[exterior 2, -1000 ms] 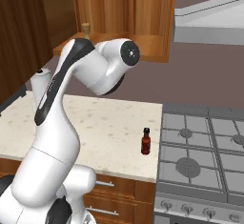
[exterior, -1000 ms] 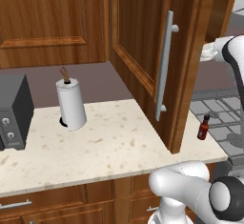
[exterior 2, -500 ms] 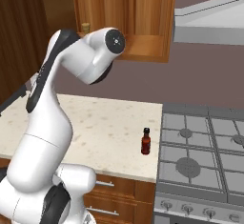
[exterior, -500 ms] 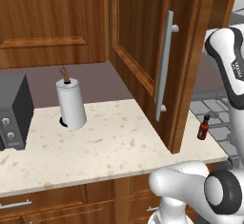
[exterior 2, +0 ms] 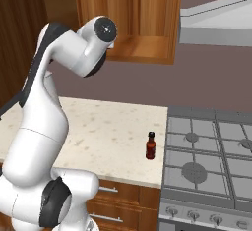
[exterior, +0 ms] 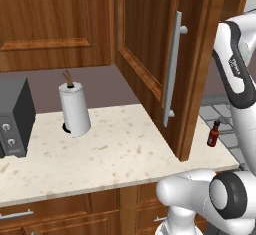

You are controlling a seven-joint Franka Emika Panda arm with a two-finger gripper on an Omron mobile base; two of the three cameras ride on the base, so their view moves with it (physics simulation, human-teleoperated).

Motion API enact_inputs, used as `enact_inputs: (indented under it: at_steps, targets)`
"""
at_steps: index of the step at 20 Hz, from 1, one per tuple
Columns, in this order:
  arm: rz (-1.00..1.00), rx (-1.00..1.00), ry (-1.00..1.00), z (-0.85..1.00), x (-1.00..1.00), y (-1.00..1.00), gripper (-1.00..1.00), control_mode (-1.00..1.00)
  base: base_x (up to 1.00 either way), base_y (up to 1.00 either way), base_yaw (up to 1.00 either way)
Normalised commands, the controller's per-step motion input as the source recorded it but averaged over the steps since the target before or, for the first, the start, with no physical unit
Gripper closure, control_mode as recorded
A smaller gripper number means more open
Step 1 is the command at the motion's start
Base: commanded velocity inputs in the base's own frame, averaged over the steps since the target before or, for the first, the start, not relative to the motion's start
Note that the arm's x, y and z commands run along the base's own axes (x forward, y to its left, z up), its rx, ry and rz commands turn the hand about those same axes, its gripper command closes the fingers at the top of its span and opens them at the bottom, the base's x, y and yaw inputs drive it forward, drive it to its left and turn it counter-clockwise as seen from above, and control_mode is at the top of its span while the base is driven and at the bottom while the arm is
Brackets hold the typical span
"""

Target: Take 2 condiments from the cabinet and move them on the counter near the stove.Make sure the condiments are lined up with each other, next to each other.

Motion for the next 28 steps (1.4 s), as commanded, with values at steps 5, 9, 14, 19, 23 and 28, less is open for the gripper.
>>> enact_inputs:
  at_steps: [5,9,14,19,23,28]
  targets:
    - [-0.07,0.00,0.03,0.01,0.11,0.30,-1.00,-1.00,0.00,0.00,0.00]
    - [-0.07,0.00,0.06,0.06,0.08,0.14,-1.00,-1.00,0.00,0.00,0.00]
    - [-0.05,0.00,0.09,0.02,0.15,0.09,-1.00,-1.00,0.00,0.00,0.00]
    - [-0.03,0.00,0.04,0.00,0.28,0.07,-1.00,-1.00,0.00,0.00,0.00]
    - [0.00,0.00,0.00,0.00,0.32,0.00,-1.00,-1.00,0.00,0.00,0.00]
    - [0.00,0.00,0.00,0.00,0.24,0.00,-1.00,-1.00,0.00,0.00,0.00]
